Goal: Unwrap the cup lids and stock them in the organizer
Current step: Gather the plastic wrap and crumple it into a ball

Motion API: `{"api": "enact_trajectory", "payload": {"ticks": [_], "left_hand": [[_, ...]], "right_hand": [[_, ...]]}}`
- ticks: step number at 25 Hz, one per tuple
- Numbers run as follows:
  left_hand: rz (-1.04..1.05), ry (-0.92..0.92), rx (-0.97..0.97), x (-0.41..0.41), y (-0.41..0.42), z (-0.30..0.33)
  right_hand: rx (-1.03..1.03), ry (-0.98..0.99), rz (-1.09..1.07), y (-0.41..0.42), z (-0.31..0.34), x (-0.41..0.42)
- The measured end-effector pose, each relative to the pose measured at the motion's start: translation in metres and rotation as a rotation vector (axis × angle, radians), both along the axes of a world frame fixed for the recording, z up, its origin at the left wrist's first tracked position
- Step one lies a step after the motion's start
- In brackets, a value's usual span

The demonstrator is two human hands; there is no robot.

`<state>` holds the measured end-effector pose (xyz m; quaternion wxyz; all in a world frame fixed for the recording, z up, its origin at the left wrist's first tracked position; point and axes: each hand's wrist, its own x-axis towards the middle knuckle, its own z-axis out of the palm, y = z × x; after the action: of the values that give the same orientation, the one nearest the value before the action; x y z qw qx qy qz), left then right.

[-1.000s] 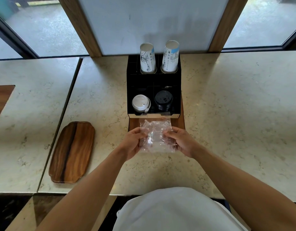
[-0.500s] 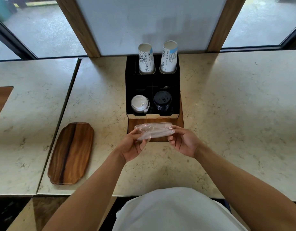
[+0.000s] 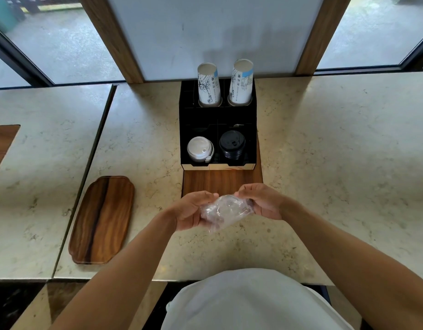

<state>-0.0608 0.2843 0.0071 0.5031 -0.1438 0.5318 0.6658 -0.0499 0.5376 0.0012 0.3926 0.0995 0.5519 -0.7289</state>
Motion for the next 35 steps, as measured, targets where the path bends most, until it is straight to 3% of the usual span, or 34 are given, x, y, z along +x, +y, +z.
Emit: {"api": "enact_trajectory", "payload": {"ticks": [5, 8, 11, 14, 18, 22, 35], "left_hand": [[-0.332, 0.054, -0.015, 0.000, 0.003, -0.004], [-0.415, 0.071, -0.035, 0.003, 0.010, -0.003], [-0.293, 0.086, -0.028, 0.008, 0.015, -0.003], [-0.014, 0.103, -0.015, 0.010, 0.018, -0.005], [0.325, 0.119, -0.077, 0.009, 0.021, -0.009], [0.283, 0.226, -0.187, 0.012, 0.027, -0.009], [0.183, 0.384, -0.366, 0.019, 0.035, -0.017]], "right_hand": [[0.028, 0.030, 0.193, 0.001, 0.008, -0.005], [0.094, 0.012, 0.242, -0.006, 0.008, -0.008], [0.022, -0.009, 0.108, -0.011, 0.004, -0.009], [-0.127, -0.166, -0.179, -0.004, -0.007, -0.004], [-0.163, -0.139, -0.086, -0.001, -0.023, 0.020], [-0.054, -0.047, 0.018, -0.016, -0.020, 0.025], [0.316, 0.174, -0.117, -0.030, -0.017, 0.028]]}}
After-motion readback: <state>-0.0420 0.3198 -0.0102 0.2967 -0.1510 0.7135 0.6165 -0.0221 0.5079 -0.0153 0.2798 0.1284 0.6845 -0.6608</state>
